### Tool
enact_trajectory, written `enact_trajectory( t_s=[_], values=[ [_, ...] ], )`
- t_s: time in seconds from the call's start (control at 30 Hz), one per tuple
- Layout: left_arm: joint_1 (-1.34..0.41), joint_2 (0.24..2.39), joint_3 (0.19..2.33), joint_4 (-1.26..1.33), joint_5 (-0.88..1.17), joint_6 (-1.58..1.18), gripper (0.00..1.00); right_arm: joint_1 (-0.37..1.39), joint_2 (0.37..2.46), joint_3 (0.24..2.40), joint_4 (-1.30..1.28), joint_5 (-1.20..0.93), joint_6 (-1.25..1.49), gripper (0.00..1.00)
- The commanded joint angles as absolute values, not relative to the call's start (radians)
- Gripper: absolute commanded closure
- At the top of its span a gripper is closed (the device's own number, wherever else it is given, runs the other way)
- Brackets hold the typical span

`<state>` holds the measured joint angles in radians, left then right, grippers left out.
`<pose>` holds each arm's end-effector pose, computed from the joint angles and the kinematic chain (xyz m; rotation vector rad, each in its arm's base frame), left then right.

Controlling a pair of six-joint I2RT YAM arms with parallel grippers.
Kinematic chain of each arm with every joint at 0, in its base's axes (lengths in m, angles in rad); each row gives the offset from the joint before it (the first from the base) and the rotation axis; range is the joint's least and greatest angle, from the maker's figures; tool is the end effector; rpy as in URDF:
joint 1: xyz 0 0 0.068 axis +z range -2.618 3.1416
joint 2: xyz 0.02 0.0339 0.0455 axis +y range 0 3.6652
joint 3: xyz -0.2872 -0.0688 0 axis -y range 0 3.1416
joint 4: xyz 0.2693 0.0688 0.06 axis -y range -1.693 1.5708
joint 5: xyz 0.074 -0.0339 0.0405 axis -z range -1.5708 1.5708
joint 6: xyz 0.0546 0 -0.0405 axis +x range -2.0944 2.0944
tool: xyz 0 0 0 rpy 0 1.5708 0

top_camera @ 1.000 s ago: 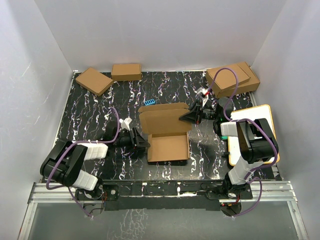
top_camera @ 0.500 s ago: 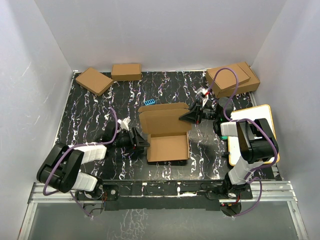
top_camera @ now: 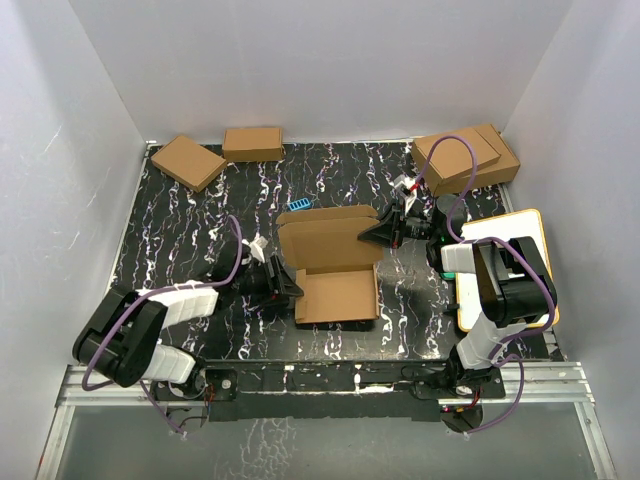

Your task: Fold the paper box

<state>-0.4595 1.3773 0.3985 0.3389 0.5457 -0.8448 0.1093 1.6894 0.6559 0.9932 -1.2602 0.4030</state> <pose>0.2219 -0.1414 0.1333 -0.1289 2.4292 -1.2701 0.3263 0.0881 0.1944 -0.7933 1.5846 1.3771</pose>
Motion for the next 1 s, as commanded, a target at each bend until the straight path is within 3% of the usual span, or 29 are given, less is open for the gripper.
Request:
enact_trajectory(
  t_s=[0.0, 0.4, 0.97],
  values=[
    [-0.489, 1.350, 0.444, 0.230, 0.465, -0.829, 0.41, 0.106, 1.686, 0.650, 1.087, -1.265, 0.388, 0.92],
    [-0.577, 1.298, 0.554, -0.004, 0.260, -0.779, 0.39, 0.106, 1.685, 0.645, 1.105, -1.265, 0.401, 0.92],
    [-0.684, 1.350, 0.652, -0.141, 0.065, -0.766, 0.41, 0.107, 1.684, 0.646, 1.112, -1.267, 0.407, 0.92]
  ],
)
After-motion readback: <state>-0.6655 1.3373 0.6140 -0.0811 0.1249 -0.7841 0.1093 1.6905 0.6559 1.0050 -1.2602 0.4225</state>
